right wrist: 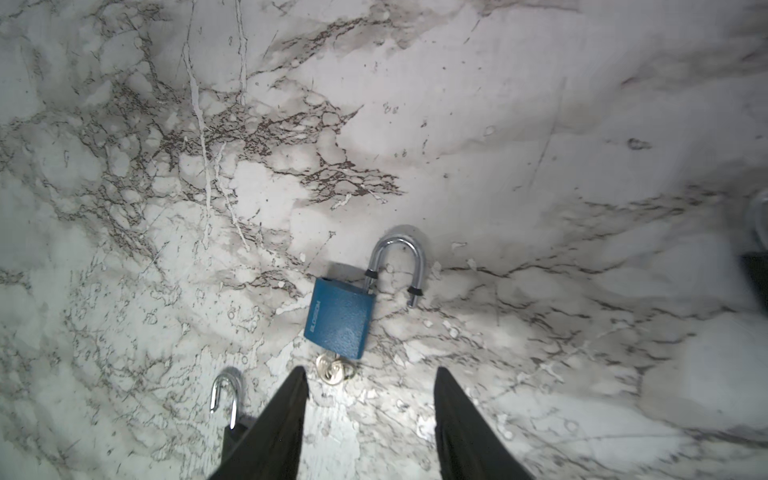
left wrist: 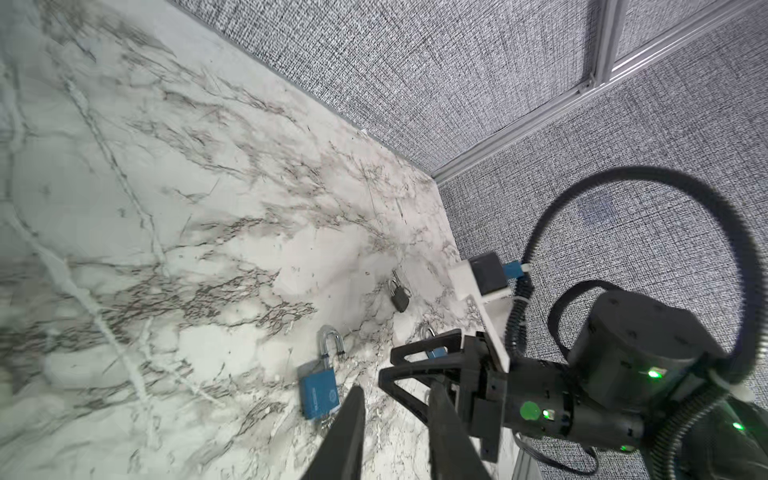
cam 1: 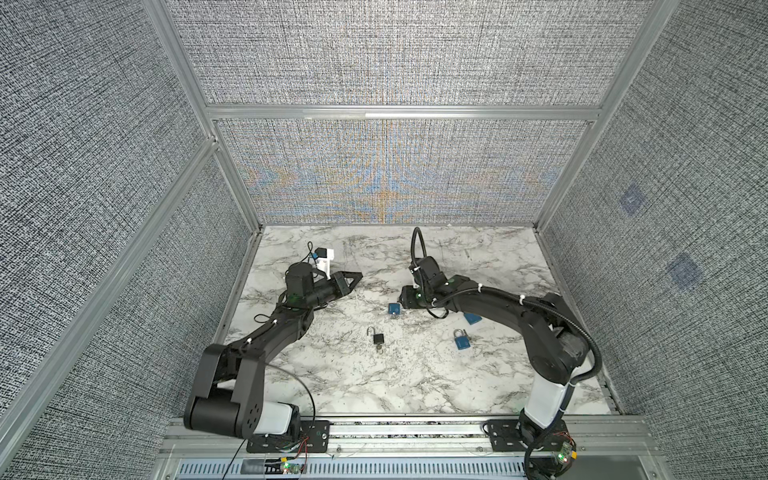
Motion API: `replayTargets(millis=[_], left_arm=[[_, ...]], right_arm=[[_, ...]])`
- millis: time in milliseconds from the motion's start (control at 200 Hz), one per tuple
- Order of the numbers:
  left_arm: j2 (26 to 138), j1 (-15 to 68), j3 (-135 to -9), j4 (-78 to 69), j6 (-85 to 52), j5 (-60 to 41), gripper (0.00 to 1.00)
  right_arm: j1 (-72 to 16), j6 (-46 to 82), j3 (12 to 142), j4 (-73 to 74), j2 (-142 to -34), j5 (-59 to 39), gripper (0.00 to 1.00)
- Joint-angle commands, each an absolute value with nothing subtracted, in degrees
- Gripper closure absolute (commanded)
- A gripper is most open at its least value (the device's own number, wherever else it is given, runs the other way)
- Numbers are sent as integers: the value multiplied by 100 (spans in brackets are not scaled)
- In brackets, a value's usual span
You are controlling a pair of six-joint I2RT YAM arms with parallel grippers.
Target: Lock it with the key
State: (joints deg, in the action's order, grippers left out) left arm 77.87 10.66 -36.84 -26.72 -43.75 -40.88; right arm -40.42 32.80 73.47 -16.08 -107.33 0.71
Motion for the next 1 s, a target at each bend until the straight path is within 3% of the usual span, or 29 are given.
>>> replayTargets(millis=[0,355,995], left_arm=[[7226,979,-3466,-2315,-4047,-4091,68],[5636,942,-2953,-1832,-4094,-3455,59],[5588,948,-2944,-1785,-4042,-3489,59]], right_arm=[[-4266,3659,7645,-1635,-11068,531,49],[-4574,4003,8813,-2525,-12013,1192,45],[-4657,4170,9111,-3194,-12502,1320,54]])
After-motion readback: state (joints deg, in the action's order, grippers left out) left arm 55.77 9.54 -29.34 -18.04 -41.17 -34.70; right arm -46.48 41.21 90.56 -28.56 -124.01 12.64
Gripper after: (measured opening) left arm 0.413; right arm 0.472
